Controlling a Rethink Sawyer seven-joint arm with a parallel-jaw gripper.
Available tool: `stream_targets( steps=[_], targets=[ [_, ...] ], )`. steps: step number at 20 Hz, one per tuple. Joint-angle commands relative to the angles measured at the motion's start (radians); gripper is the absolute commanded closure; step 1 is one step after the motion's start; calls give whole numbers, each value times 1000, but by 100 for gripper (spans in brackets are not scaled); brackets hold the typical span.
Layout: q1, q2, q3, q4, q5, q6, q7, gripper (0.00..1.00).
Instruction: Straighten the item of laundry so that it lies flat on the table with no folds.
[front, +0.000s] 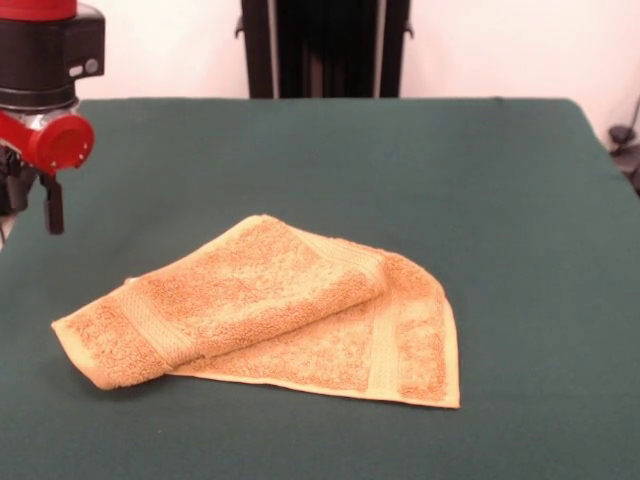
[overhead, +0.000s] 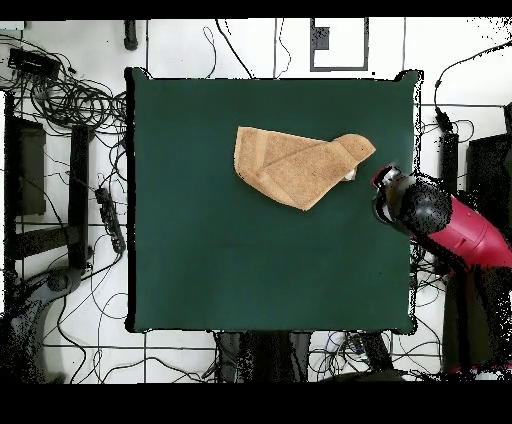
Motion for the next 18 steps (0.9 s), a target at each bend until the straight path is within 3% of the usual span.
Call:
stream_targets(
  steps=[1,18],
  targets=[
    [70,80,86,-33,24,76,98,0],
    [82,152,89,-117,41,81,113,0]
  ],
)
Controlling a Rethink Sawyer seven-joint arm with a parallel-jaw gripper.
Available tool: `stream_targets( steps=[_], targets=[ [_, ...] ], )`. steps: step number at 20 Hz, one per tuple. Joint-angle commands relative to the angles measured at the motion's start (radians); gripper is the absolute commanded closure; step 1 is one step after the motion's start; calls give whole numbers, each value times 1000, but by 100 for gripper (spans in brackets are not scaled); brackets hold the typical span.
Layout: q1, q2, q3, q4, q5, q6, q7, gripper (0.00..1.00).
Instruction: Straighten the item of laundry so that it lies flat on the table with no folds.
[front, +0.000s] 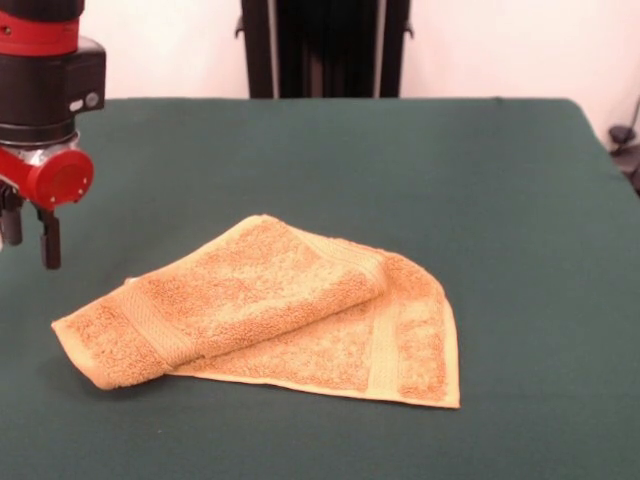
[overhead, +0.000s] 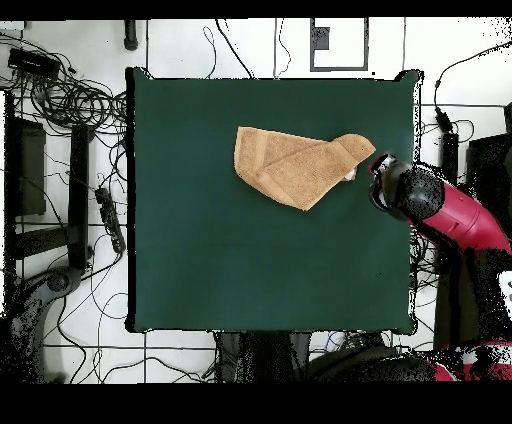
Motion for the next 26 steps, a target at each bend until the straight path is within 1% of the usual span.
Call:
stream_targets(
  steps=[1,9,17,26],
  targets=[
    [64,87,87,-28,40,79,116,0],
    [90,109,71,-78,59,108,137,0],
    [116,115,51,-142,85,192,151,0],
    [156,174,19,-213,112,208,188,0]
  ],
)
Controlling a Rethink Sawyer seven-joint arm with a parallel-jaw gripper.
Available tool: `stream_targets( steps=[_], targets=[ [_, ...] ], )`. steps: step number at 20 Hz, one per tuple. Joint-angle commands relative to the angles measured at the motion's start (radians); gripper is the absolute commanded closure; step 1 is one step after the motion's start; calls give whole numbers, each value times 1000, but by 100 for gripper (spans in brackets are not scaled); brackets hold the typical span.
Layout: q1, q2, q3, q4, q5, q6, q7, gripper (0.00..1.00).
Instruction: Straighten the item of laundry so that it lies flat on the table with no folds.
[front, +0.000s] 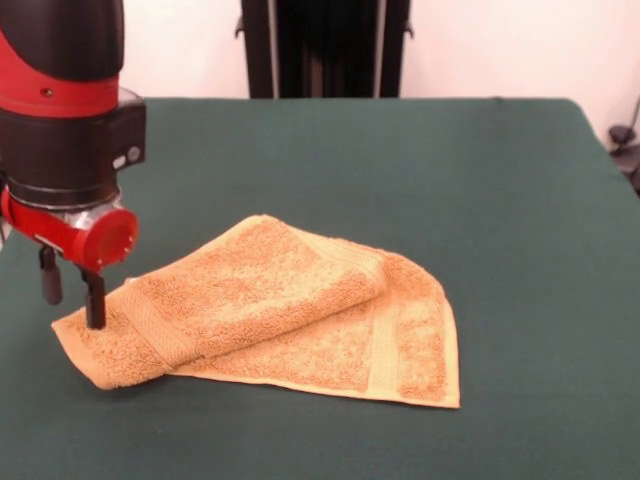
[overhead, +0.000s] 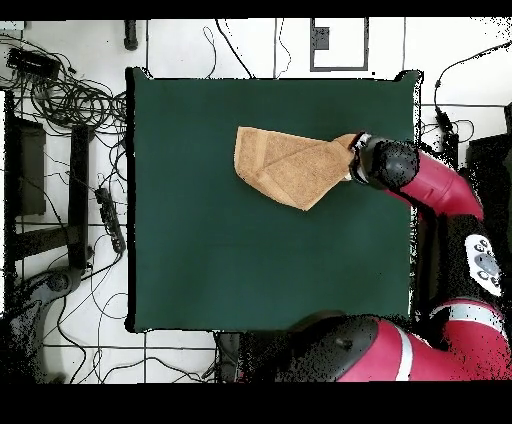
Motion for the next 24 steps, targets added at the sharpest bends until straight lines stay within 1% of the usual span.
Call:
stream_targets(
  steps=[1,2,6,9,17,24],
  targets=[
    [71,69,21,-44,50,115,188,0],
    [69,85,24,-50,48,104,181,0],
    [56,175,37,-65,41,-9,176,0],
    [44,216,48,-65,34,-71,174,0],
    [55,228,20,-82,39,-76,178,0],
    [42,225,31,-90,25,-81,141,0]
  ],
)
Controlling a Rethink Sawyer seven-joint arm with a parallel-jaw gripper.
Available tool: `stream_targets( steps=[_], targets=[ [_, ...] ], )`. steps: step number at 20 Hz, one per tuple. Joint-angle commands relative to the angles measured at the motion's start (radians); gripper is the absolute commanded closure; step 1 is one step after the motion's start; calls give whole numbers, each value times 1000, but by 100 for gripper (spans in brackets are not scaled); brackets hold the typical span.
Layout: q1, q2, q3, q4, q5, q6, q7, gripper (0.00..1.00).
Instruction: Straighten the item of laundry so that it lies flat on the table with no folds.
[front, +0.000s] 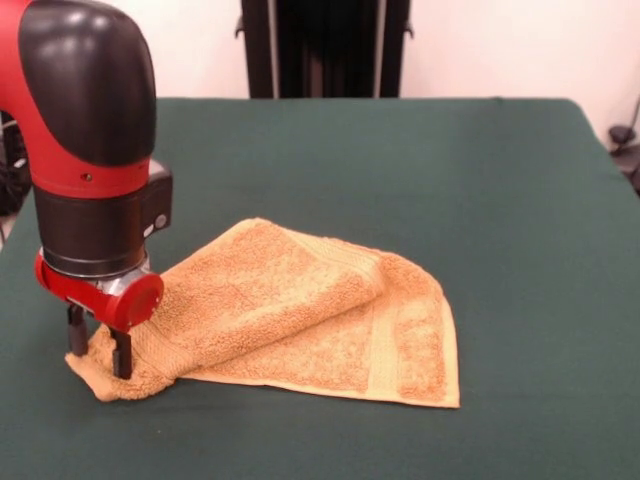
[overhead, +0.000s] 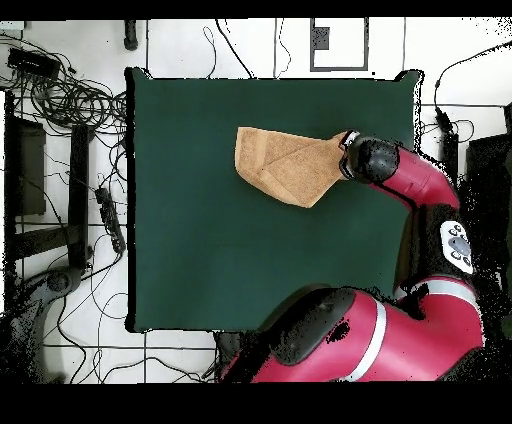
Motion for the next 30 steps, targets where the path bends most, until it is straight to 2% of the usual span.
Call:
stream_targets(
  steps=[1,2,11,18,21,25,30],
  targets=[
    [19,93,44,17,11,-45,151,0],
    [22,93,37,17,10,-50,157,100],
    [50,100,-11,-1,11,-42,180,100],
    [44,91,4,10,25,-33,182,100],
    [66,6,-37,99,12,-49,213,100],
    [62,-190,-70,337,-19,-53,201,100],
    [-40,-299,2,517,-60,-125,93,100]
  ],
)
